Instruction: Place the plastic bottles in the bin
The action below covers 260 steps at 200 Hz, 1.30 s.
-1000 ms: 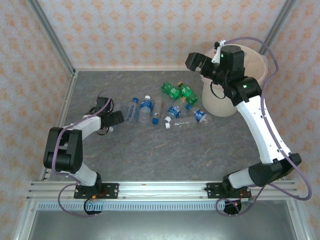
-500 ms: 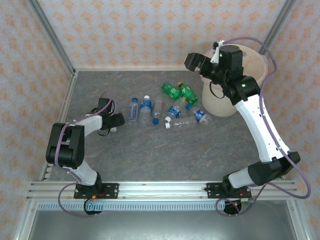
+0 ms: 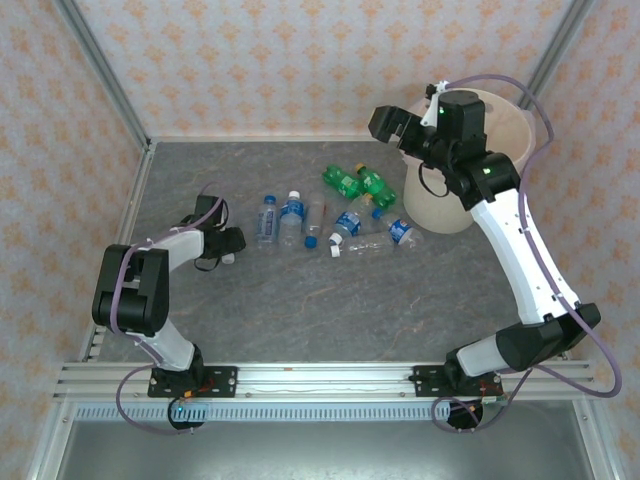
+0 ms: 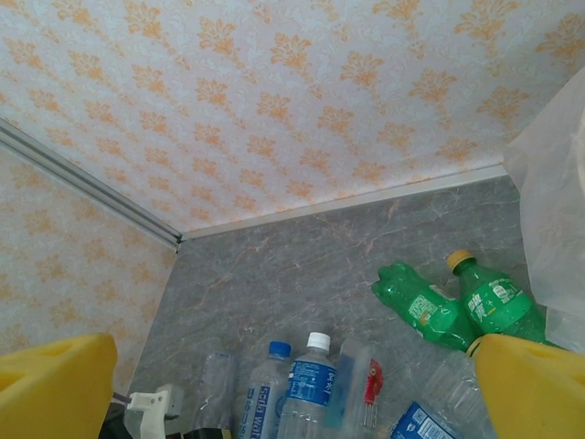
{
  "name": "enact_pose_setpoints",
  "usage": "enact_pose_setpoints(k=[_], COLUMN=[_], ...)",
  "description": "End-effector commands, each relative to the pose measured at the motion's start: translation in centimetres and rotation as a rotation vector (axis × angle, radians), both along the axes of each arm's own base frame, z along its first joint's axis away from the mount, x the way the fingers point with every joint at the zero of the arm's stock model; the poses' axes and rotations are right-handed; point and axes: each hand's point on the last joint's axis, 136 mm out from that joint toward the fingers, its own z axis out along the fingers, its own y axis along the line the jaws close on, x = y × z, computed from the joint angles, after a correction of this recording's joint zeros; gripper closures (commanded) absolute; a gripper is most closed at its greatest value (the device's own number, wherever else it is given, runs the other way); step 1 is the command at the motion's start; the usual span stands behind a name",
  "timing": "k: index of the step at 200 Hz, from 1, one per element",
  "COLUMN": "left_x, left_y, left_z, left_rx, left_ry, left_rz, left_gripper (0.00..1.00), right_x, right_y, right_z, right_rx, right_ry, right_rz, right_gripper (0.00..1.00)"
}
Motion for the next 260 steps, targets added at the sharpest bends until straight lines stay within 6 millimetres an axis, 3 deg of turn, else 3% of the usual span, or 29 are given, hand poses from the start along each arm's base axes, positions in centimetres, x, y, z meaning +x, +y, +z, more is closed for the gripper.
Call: enact_pose_setpoints(k=[1, 44, 80, 124, 169, 207, 222, 260], left_x=[0.0, 0.3, 0.5, 0.3, -1.1, -2.3, -2.8, -3.7], left_y=[-1.2, -1.6, -3.0, -7.5, -12.8, -16.6, -17.8, -19.6], left_z=[1.2, 4.8, 9.4, 16.4, 23.0, 26.3, 27.4, 28.5], left_rx=[-0.044, -0.061, -0.085, -0.11, -0.191, -0.24, -0.247, -0.264], left_ry=[-0.021, -0.114, -0.241, -0.432, -0.607, -0.679, -0.702, -0.722], left_rz=[-0.026, -0.023, -0.066, -0.193, -0.335, -0.43, -0.459, -0.502], left_gripper=[0.59, 0.61, 0.61, 0.62, 0.62, 0.62, 0.62, 0.62], right_x=[-0.5, -0.6, -0.4, -0.6, -1.9, -3.0, -3.7, -4.6], right_y=[0.2, 0.7, 1.7, 4.2, 8.8, 12.2, 13.4, 15.7], right_z=[1.2, 1.4, 1.9, 2.3, 1.9, -0.3, -1.0, -1.8], right_rx=[0.028, 0.05, 0.086, 0.136, 0.175, 0.135, 0.151, 0.204], right_ry=[-0.036, -0.038, -0.046, -0.058, -0.048, -0.011, 0.008, 0.056], right_rz=[0.011, 0.033, 0.078, 0.165, 0.303, 0.372, 0.419, 0.519], right_gripper=[0.0, 0.0, 0.0, 0.0, 0.0, 0.0, 0.05, 0.14])
